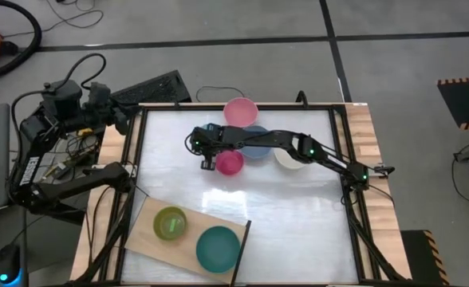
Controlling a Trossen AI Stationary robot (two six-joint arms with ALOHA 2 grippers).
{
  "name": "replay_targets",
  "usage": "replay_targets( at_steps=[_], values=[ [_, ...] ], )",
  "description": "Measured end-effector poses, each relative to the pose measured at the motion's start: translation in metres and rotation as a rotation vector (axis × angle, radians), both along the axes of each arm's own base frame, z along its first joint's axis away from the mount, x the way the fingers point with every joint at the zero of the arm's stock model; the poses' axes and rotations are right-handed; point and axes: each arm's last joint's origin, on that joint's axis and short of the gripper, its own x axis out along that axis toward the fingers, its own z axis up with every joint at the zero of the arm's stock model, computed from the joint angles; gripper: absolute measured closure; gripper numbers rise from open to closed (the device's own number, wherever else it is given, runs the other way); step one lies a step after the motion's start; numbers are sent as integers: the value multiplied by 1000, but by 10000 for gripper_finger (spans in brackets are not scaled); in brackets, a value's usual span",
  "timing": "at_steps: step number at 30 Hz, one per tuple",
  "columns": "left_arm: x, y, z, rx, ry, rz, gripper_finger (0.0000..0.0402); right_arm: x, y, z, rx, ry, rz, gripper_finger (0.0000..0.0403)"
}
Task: Place and stack bowls onto a shelf
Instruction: Stack the light blue bowl on top of the green bowl on the shelf
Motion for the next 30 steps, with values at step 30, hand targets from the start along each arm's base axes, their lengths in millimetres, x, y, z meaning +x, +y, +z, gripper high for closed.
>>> replay_targets(
  at_steps=[30],
  values=[
    [-5,-5,-13,-192,41,55,330,4,244,93,-159,-555,1051,380]
  ],
)
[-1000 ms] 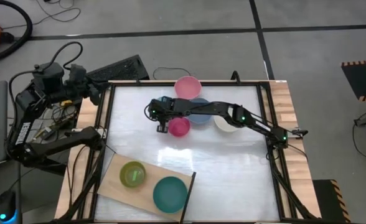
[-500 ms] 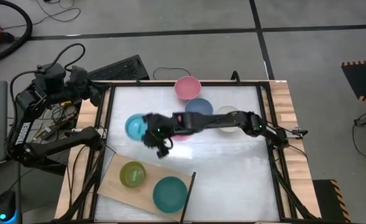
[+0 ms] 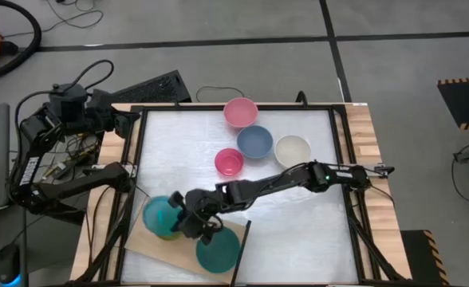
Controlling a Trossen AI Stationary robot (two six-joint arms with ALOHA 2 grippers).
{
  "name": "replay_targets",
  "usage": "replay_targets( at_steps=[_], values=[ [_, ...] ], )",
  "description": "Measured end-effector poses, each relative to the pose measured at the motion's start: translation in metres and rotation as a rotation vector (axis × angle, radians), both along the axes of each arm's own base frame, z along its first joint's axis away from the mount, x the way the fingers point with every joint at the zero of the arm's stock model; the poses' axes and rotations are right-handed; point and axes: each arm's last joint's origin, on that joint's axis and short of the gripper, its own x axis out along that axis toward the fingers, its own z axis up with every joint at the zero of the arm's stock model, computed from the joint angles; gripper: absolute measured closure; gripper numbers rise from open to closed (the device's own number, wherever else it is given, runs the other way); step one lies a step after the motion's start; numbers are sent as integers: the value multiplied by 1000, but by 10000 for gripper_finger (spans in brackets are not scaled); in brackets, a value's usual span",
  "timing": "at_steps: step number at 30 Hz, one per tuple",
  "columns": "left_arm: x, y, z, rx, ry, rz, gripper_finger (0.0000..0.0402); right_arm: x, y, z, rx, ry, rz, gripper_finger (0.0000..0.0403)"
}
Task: Place and stack bowls onto a shelf
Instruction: Stack the light blue bowl on top of the green bowl on the shelf
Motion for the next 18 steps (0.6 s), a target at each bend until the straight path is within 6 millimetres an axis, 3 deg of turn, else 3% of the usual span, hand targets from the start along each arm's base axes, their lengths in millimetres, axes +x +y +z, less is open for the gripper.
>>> replay_targets(
  at_steps=[4,10,18],
  values=[
    [0,0,-1,-7,5,0,330,1,11,-16,38,58,-17,380],
    [-1,-1,-3,-24,19,1,330,-3,15,-24,48,141,-42,380],
    [-1,-1,-2,-26,15,3,330,-1,3,-26,104,199,-102,380]
  ],
)
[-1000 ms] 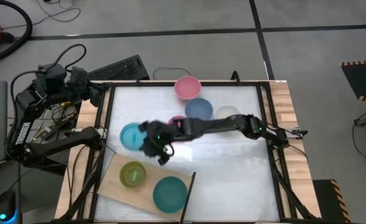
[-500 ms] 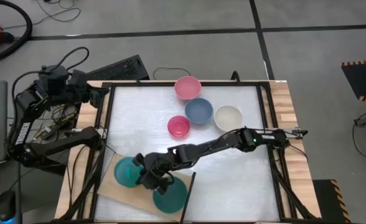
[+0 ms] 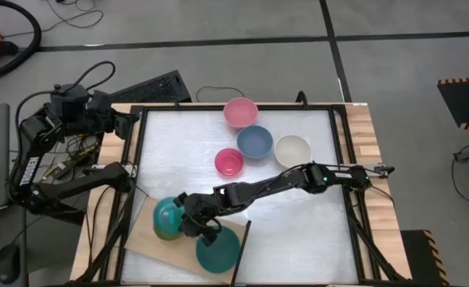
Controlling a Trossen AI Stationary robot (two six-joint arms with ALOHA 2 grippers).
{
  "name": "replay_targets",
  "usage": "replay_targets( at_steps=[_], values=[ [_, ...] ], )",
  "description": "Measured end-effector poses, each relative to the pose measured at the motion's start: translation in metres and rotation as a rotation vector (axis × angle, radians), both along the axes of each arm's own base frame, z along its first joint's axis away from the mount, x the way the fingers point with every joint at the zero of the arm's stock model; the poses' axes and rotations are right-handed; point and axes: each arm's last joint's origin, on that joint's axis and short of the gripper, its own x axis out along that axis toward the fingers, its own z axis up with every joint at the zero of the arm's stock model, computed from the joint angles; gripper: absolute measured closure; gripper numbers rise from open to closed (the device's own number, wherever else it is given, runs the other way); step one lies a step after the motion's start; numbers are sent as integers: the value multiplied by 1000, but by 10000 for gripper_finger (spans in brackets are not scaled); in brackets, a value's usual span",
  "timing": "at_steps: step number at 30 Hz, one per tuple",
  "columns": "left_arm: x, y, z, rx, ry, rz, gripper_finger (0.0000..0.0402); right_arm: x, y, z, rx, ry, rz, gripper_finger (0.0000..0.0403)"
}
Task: Place and stack bowls onto a shelf
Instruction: Stack the light blue bowl on top of the green bowl on the shelf
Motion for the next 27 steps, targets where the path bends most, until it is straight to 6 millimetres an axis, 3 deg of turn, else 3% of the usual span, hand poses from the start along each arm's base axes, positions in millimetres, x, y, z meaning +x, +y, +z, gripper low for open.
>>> replay_targets(
  at_steps=[27],
  values=[
    [-1,1,0,21,16,26,330,1,-5,-7,17,17,50,380]
  ],
)
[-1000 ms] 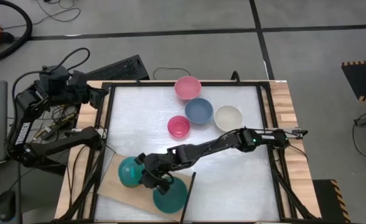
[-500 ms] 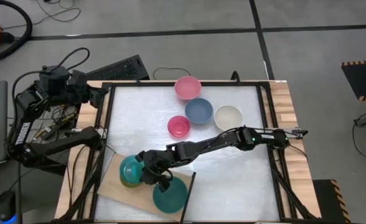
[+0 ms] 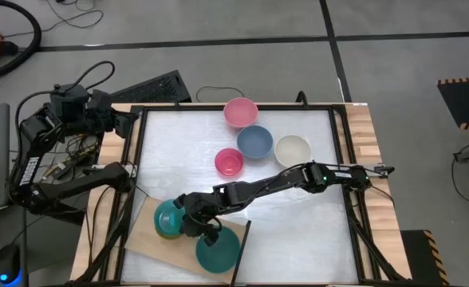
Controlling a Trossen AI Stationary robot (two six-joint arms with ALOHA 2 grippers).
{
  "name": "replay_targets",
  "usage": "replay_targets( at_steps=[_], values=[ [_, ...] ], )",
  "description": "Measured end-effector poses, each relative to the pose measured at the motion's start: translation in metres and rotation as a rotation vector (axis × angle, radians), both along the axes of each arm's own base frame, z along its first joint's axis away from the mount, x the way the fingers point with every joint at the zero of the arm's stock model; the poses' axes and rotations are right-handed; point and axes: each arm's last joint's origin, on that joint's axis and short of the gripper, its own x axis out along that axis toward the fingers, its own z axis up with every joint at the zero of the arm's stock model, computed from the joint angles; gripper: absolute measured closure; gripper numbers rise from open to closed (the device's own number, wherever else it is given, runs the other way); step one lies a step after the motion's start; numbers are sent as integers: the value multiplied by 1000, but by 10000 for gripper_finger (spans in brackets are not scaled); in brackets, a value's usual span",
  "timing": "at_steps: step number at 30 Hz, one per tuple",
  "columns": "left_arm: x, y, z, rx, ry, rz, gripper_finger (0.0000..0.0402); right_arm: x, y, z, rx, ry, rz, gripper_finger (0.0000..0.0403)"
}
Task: Place and stack bowls onto a shelf
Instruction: Stack the light blue bowl on top of the green bowl on the shelf, then stack the pink bowl on top of the light blue bowl on the shelf
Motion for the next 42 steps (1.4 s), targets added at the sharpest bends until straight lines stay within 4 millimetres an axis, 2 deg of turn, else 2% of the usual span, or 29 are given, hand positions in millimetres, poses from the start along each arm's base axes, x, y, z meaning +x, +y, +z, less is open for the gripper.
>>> replay_targets(
  at_steps=[9,17,24,27,33,40,42],
  values=[
    [0,0,0,0,1,2,330,1,-3,1,12,-4,10,379],
    [0,0,0,0,1,3,330,2,-3,3,18,-29,9,294],
    [0,0,0,0,1,3,330,2,-4,7,4,-38,-30,259],
    [0,0,0,-1,1,3,330,-2,-10,32,-15,-91,-88,254],
    [0,0,0,5,6,-2,330,-38,-45,115,-114,-184,-291,251],
    [0,0,0,23,22,-10,330,-83,-105,169,-235,-139,-500,251],
    [0,0,0,34,31,-15,330,-93,-125,178,-231,-108,-550,252]
  ],
)
